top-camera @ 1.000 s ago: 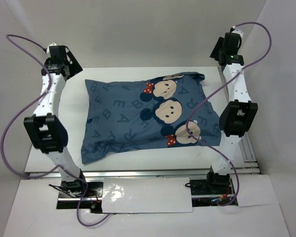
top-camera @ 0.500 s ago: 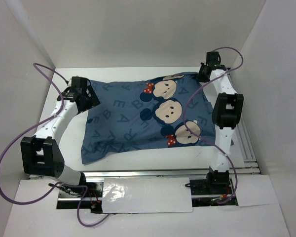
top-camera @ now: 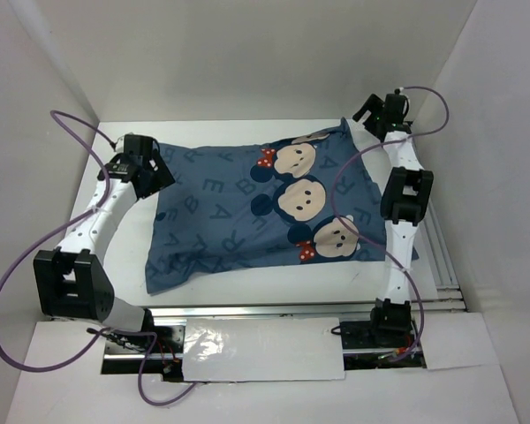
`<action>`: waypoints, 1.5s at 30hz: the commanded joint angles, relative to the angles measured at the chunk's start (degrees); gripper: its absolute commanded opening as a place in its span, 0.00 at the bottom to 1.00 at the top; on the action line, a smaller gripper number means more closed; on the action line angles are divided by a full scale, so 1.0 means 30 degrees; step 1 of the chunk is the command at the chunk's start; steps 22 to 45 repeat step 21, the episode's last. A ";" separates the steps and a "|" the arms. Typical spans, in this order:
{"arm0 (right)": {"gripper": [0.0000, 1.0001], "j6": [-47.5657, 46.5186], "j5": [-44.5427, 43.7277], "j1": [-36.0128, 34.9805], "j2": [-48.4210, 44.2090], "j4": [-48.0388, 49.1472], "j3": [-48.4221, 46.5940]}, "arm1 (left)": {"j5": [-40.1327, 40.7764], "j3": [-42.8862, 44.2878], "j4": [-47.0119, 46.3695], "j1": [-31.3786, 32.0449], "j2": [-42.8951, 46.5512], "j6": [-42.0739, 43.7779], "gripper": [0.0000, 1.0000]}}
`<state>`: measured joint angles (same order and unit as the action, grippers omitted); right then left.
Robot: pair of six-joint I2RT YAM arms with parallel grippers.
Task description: Put the pillow into the pillowcase
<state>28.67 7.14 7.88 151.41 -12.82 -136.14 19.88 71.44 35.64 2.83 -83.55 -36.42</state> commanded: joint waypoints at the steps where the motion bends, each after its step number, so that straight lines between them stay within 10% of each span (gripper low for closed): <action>1: 0.99 -0.0646 -0.0064 0.0067 -0.4088 0.1176 0.0430 | 0.0815 0.0389 0.0572 0.0258 0.1505 -0.0427 1.00; 9: 0.99 -0.2289 -0.1234 0.0069 -1.1323 -0.3605 0.7548 | 0.0815 -0.1663 0.0572 0.2011 0.4995 -0.1276 1.00; 18: 0.99 -0.3168 -0.0357 -0.0896 -2.0523 -0.0240 1.8238 | 0.1985 -0.3131 0.0334 0.4476 0.6433 -0.2653 1.00; 45: 0.99 -0.3373 -0.0885 -0.0898 -2.2605 -0.0063 1.9185 | 0.2366 -0.2954 0.0338 0.5353 0.6636 -0.2888 1.00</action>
